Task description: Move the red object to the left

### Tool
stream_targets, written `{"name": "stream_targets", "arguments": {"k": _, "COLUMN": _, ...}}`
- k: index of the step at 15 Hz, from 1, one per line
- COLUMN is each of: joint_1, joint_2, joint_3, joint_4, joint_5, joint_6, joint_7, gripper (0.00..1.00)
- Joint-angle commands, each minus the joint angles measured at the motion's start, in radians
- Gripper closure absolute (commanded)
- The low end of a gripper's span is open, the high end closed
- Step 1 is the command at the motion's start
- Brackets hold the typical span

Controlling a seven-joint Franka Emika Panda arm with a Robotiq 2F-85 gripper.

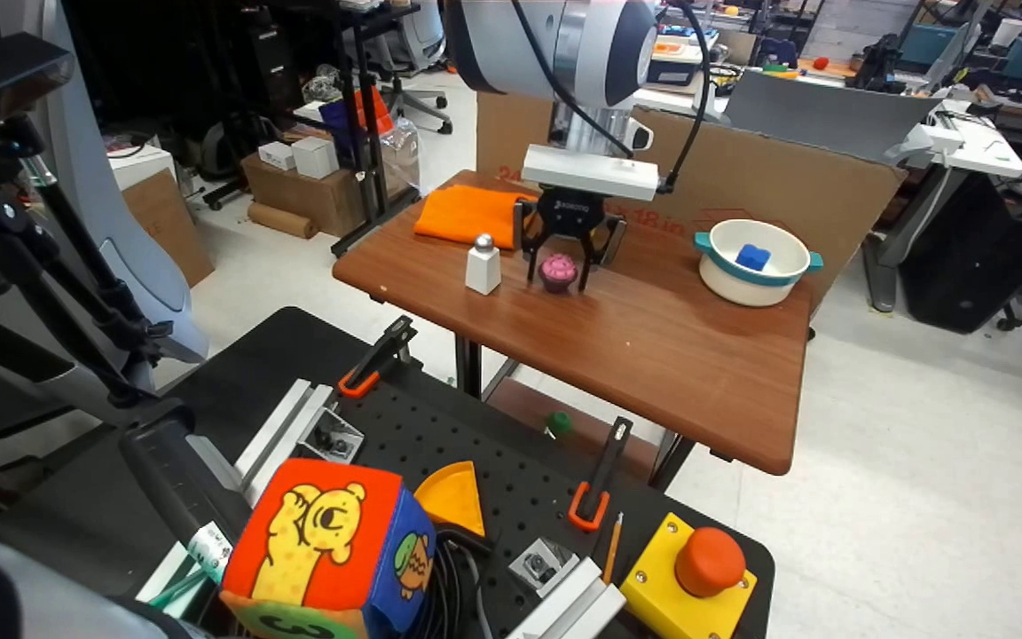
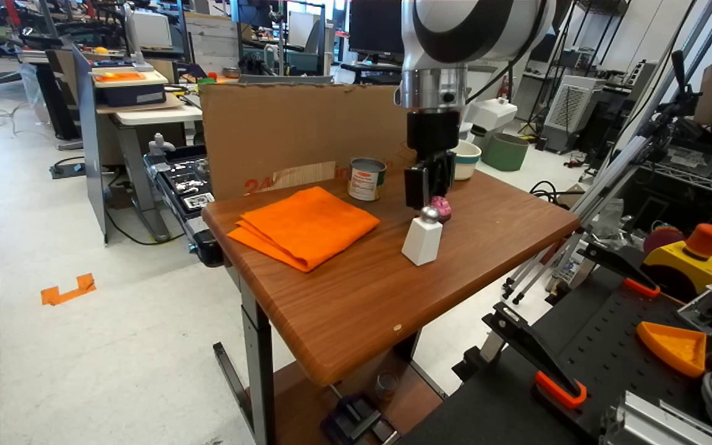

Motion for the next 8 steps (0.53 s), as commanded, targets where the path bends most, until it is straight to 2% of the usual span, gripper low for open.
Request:
{"name": "stream_targets", "arguments": {"k": 1, "joint_1": -0.024, "joint_2": -0.066, "joint_3": 0.009, "joint_4": -0.096, "joint_5": 0.007, "joint_6": 0.055, "joint_7": -0.049, "gripper": 0.00}}
{"name": "stream_targets", "arguments": {"k": 4, "joint_1": -0.076, "joint_2": -0.216, "joint_3": 0.038, "joint_4": -0.265, "joint_5": 0.030, "joint_6": 0.111, "joint_7": -0.148, "gripper": 0.00}}
{"name": "stream_targets", "arguments": {"k": 8, "joint_1": -0.155, "joint_2": -0.412, "joint_3": 0.071, "joint_4": -0.462, "joint_5": 0.131, "joint_6": 0.280, "joint_7": -0.260, "gripper": 0.00}}
